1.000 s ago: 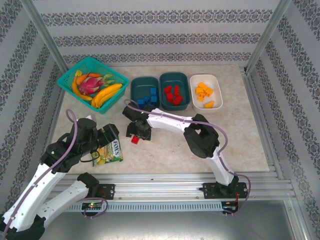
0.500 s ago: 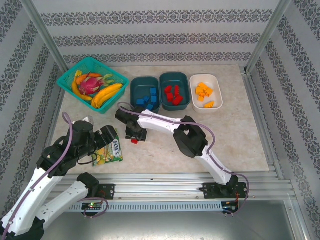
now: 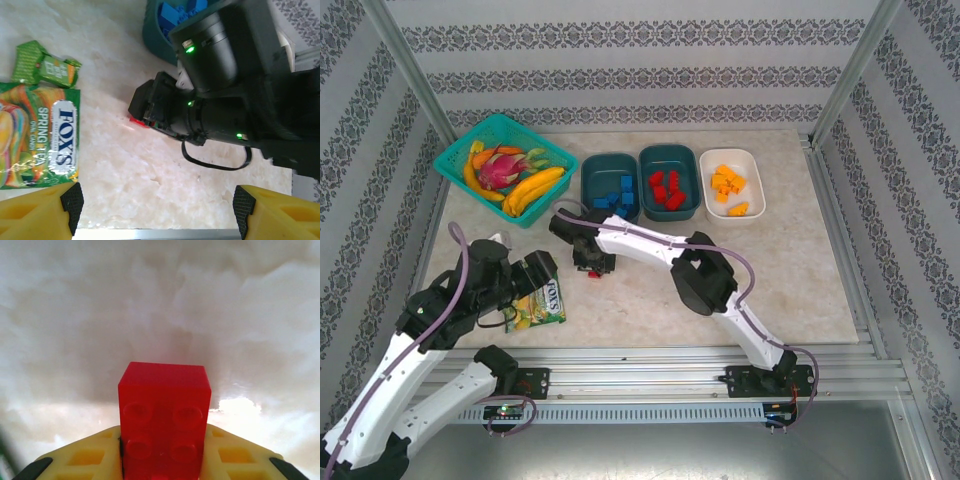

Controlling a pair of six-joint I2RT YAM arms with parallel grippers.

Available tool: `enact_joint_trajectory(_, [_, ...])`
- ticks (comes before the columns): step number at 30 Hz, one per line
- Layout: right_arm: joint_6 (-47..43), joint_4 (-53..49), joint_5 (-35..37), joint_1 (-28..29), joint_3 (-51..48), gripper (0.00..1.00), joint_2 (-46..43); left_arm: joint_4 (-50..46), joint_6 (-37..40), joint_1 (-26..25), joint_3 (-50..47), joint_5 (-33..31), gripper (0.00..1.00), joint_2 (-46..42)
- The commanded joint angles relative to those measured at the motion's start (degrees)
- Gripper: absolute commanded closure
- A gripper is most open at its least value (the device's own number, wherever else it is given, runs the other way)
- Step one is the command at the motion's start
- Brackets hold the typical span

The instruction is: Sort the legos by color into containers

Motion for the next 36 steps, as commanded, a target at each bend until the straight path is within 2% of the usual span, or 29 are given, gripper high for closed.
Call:
enact_joint_trajectory(1, [-7.7,0.1,9.3,-2.3,-1.3,0.80,-11.6,7.9,3.4,-0.4,1.4,5.4,0.19,5.4])
enact_joint_trajectory(4, [-11.4,4.8,8.8,-7.3,-7.3,0.80,-18.1,13.8,5.2,-0.5,3.9,8.6,0.19,12.2])
enact_joint_trajectory(8, [-13.0,11.8,1.5,-16.0,-11.6,0.80,-21.7,20.5,6.6,-0.5,8.4,11.2,0.19,21.7])
enact_joint_trajectory(12, [-9.0,20.4,-6.5,-24.3,-11.4,0.80,-19.3,27.4,6.8,-0.5,12.9,13.2,0.19,31.4])
enact_joint_trajectory(16, [-1.9,28.7,-12.6,-30.2,-7.5,0.80,-12.4,32.5,6.9,-0.2,17.8,15.2,0.19,41.2])
enact_joint_trajectory(21, [3.0,26.0,-14.1,-34.0,4.6,0.80,-2.3,37.3,6.2,1.8,24.0,18.3,0.19,52.1])
enact_joint_trajectory(26, [7.9,25.7,-14.4,-36.5,12.2,0.80,5.2,38.7,7.4,3.6,33.1,20.3,0.19,62.6])
enact_joint_trajectory(32, [15.1,25.6,-14.3,-38.0,18.5,0.79,12.4,37.2,7.8,5.0,42.3,21.7,0.20,70.1])
enact_joint_trajectory(36, [18.4,24.7,-12.6,-38.6,20.9,0.74,14.9,35.7,8.2,5.2,46.4,22.2,0.20,72.5])
